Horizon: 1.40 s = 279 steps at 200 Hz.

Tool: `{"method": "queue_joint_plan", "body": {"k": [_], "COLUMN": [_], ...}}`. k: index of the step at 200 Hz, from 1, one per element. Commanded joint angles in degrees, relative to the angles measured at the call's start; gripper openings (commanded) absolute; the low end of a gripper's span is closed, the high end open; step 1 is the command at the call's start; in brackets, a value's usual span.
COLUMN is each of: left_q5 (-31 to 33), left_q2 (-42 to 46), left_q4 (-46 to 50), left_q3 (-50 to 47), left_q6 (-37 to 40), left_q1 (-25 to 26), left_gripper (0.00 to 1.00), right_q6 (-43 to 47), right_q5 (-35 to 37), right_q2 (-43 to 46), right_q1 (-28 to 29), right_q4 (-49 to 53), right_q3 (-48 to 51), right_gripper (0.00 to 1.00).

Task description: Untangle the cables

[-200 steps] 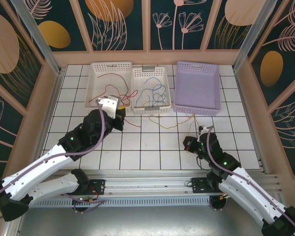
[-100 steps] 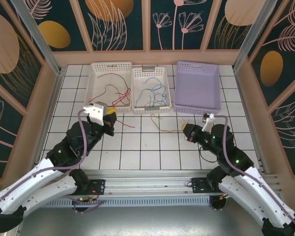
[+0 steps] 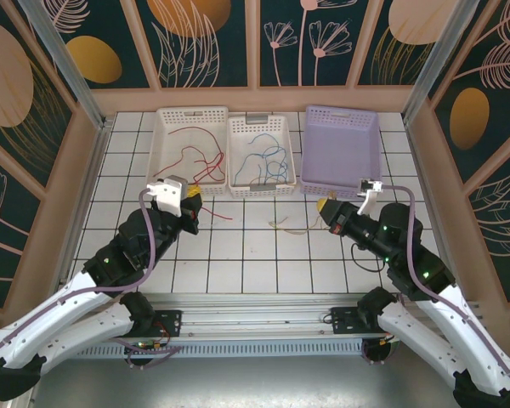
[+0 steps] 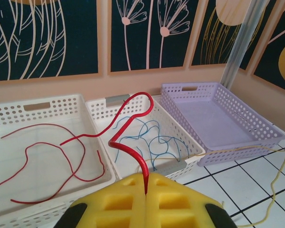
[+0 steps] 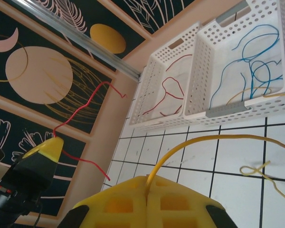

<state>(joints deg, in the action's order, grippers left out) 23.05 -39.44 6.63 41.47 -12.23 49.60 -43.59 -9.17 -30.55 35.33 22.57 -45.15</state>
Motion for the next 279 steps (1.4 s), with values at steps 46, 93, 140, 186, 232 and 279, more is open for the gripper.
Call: {"method": "queue_joint_plan", "body": {"k": [46,93,140,186,232,279], "left_q5": [5.4,-3.9,-9.9,-12.4,-15.8,-17.6], "left_q2": [-2.8,-8.4,-16.5,-24.5,-32.3,-39.8], "left_q4": [-0.8,-2.3,-3.8,-6.1,-11.5,-15.0], "left_q3": [2.9,5.5,9.2,13.1,13.9,15.5], "left_q6": [1.0,-1.7,-5.4,-6.5,-8.9,-8.5], "left_q1": [-1.0,-11.0,-18.5,-24.0,-29.1,-32.7], "left_gripper": [0.0,0.0,0.0,0.0,0.0,0.0], "right_q6": [0.6,0.9,1.6,1.8,1.7,1.8], "right_q5": [-4.7,-5.8,-6.4,-6.6,-6.9,-7.2], "right_q2": [0.5,1.5,2.8,4.2,5.7,6.8], "right_q1": [0.0,0.2,0.2,0.2,0.2,0.2], "right_q4": [-0.8,-0.3,1.0,1.8,2.5,3.4], "right_q3": [-0.3,-0.2,-0.6,-0.2,0.5,0.7], "right_gripper": [0.0,0.0,0.0,0.0,0.0,0.0]}}
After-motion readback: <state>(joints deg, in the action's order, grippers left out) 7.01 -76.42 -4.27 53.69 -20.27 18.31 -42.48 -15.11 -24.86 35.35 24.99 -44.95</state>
